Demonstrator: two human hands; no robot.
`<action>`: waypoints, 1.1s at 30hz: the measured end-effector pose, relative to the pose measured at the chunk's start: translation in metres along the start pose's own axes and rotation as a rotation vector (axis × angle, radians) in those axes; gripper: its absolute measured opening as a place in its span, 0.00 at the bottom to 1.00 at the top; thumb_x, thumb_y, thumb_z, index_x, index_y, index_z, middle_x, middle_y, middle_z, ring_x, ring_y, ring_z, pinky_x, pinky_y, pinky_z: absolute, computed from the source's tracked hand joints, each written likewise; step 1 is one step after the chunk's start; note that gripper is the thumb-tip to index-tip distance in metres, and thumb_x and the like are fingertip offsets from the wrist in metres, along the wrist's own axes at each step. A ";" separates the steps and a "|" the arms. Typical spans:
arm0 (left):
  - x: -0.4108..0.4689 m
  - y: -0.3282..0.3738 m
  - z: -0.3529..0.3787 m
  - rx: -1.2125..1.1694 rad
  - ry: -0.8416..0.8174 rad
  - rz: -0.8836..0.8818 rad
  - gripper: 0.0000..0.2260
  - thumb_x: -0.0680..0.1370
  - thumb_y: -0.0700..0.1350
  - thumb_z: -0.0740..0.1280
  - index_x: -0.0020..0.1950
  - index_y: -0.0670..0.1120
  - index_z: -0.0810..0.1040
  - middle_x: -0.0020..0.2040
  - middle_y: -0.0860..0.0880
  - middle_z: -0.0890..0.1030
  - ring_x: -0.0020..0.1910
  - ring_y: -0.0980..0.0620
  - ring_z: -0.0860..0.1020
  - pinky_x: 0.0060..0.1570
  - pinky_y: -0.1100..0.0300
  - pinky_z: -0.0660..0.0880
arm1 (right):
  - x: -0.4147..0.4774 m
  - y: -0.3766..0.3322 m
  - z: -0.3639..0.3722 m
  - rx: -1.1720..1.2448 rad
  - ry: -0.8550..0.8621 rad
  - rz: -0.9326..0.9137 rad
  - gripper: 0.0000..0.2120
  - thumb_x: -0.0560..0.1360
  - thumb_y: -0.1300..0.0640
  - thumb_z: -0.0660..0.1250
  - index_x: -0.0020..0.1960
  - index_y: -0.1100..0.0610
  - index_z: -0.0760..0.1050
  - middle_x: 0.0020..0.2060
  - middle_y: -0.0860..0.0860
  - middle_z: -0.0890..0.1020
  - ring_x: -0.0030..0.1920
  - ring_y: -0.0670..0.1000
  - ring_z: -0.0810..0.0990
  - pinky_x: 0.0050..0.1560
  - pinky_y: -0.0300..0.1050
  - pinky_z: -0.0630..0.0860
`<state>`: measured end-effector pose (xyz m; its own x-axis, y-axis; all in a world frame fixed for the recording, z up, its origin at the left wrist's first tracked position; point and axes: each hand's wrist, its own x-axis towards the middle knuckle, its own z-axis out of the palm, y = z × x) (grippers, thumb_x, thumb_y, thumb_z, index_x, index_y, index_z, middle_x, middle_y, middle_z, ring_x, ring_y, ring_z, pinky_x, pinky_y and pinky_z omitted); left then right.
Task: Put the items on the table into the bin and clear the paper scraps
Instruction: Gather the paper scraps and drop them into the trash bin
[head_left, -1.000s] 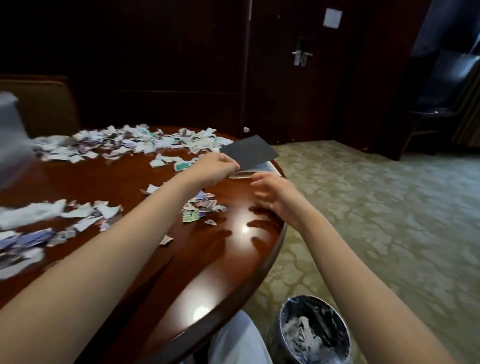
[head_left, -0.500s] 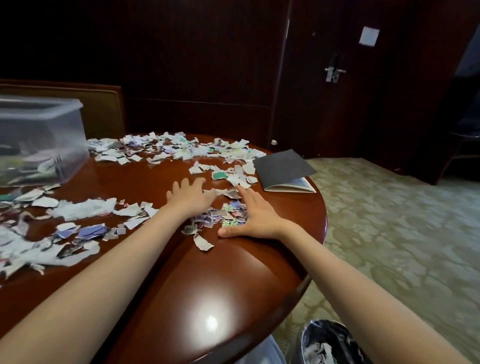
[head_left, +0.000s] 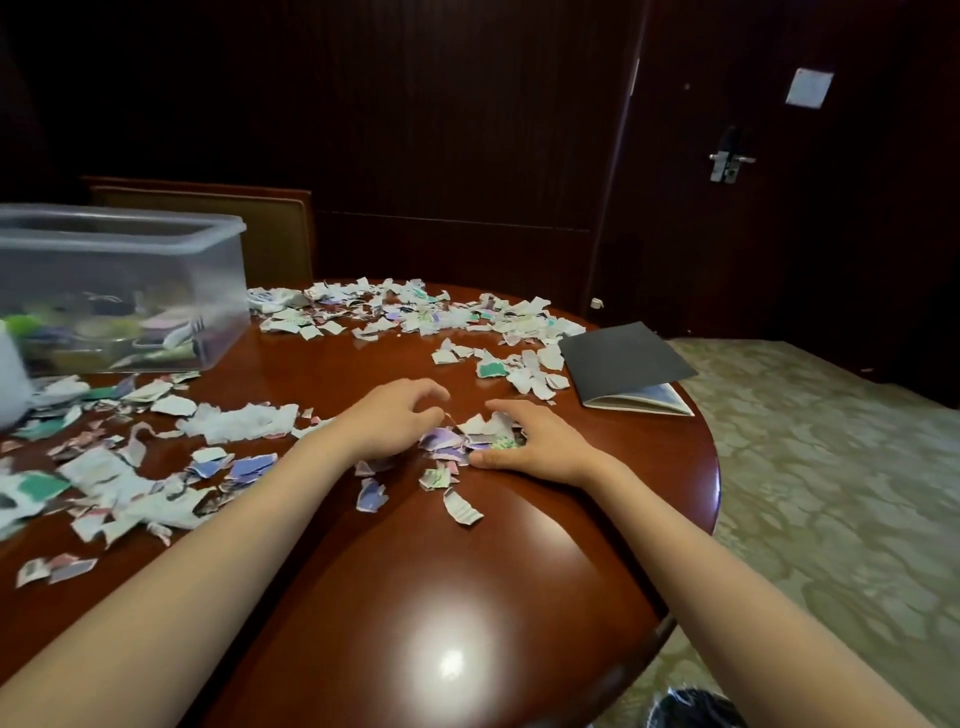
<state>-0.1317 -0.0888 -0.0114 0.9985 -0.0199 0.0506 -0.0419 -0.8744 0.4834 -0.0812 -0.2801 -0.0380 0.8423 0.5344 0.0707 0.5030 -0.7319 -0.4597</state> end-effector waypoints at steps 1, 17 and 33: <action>-0.003 -0.005 -0.004 0.090 0.008 -0.070 0.18 0.80 0.52 0.57 0.70 0.52 0.67 0.71 0.48 0.68 0.69 0.48 0.67 0.67 0.52 0.65 | -0.001 -0.003 0.001 -0.021 0.014 -0.012 0.36 0.69 0.35 0.67 0.72 0.46 0.62 0.71 0.47 0.66 0.71 0.50 0.64 0.70 0.49 0.61; -0.024 -0.023 0.005 -0.042 0.066 -0.170 0.20 0.82 0.54 0.52 0.71 0.49 0.66 0.71 0.47 0.68 0.68 0.49 0.67 0.66 0.54 0.63 | -0.007 -0.036 0.021 -0.091 0.101 -0.165 0.14 0.81 0.54 0.55 0.62 0.54 0.74 0.57 0.52 0.77 0.58 0.53 0.71 0.60 0.52 0.68; -0.035 -0.069 -0.009 0.005 0.123 -0.389 0.33 0.74 0.71 0.45 0.73 0.54 0.62 0.75 0.49 0.62 0.74 0.45 0.60 0.71 0.41 0.52 | -0.012 -0.036 0.014 0.202 0.252 0.009 0.08 0.76 0.51 0.55 0.39 0.49 0.67 0.48 0.48 0.74 0.50 0.49 0.72 0.62 0.56 0.68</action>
<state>-0.1637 -0.0236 -0.0381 0.9282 0.3707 -0.0311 0.3388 -0.8076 0.4827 -0.1118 -0.2544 -0.0347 0.8808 0.3882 0.2710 0.4676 -0.6241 -0.6260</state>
